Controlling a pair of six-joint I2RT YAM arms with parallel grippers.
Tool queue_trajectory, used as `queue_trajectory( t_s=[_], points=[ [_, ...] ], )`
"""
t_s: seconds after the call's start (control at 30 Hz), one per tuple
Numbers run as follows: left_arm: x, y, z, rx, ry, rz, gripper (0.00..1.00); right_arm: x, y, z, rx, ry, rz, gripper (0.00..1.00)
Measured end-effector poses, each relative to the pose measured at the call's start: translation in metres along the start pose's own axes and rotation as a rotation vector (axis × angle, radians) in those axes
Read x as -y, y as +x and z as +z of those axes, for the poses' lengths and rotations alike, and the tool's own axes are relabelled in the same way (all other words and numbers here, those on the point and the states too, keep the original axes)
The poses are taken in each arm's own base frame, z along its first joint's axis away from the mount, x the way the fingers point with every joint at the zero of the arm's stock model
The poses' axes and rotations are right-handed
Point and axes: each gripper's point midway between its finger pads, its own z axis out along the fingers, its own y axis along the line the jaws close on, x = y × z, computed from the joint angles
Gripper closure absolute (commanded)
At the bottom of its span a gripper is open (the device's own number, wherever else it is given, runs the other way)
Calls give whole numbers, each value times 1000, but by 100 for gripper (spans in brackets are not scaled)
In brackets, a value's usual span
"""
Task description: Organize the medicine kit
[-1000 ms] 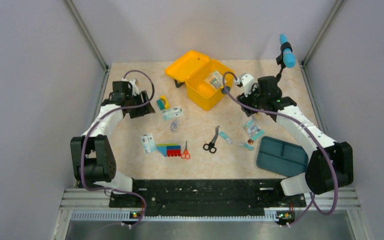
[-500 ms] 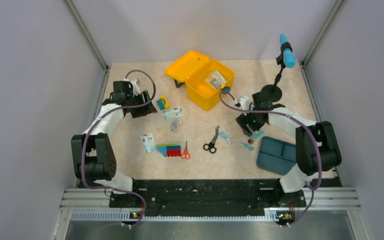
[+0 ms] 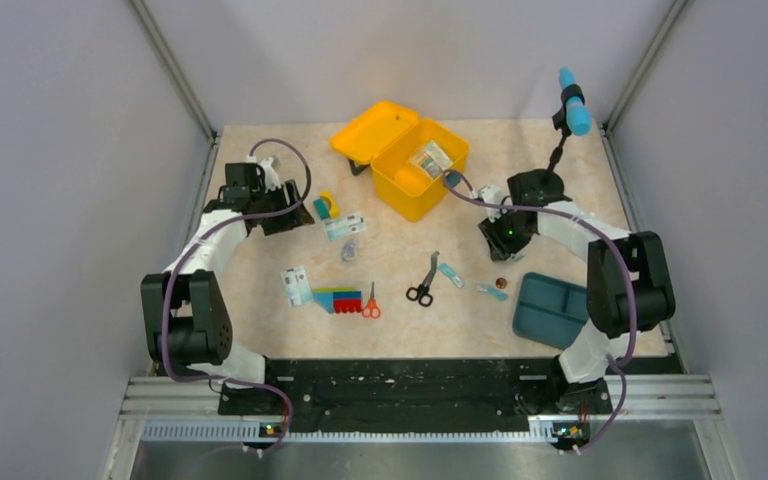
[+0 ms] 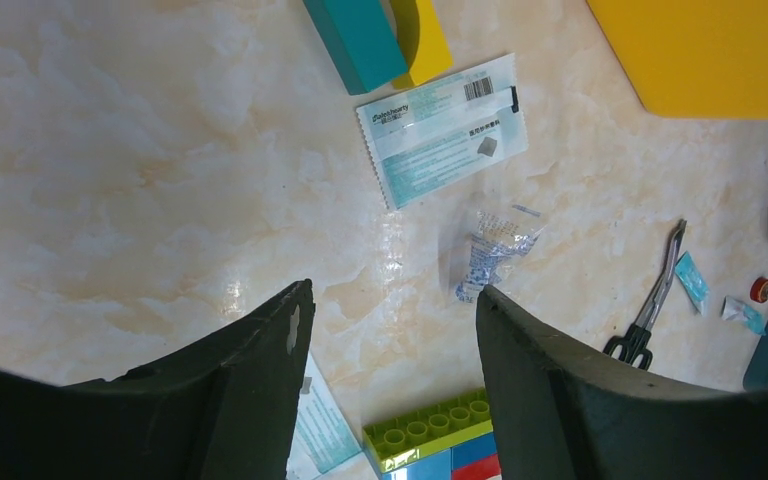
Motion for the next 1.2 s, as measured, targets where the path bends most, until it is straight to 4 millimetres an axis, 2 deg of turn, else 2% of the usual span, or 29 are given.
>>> queue_trajectory(
  t_s=[0.1,0.2,0.33,0.4,0.53,0.6,0.67,0.83,0.93,1.03,1.2],
  points=[
    [1,-2,0,6,6,3,34,-3,-13,-18,28,-7,-10,64],
    [2,-3,0,9,11,4,34,-6,-45,-48,112,11,-38,63],
    [3,-4,1,16,17,7,34,-21,-122,-100,323,40,-128,60],
    [3,-4,1,17,17,7,33,-32,-155,-118,413,36,-163,60],
    [3,-5,1,21,18,9,32,-49,-218,-136,553,7,-194,60],
    [3,-5,1,21,18,9,32,-51,-249,-128,596,-4,-194,61],
    [3,-4,0,22,17,10,31,-49,-271,-109,606,-10,-183,61],
    [4,-3,-7,38,15,19,30,-40,-303,-38,557,-25,-155,61],
    [4,-5,-12,56,11,29,29,-35,-306,5,510,-25,-147,61],
    [3,-7,-17,72,7,37,29,-34,-297,33,461,-27,-138,60],
    [-3,-8,-21,82,-5,27,29,-30,-289,52,427,-12,-130,53]
  ],
)
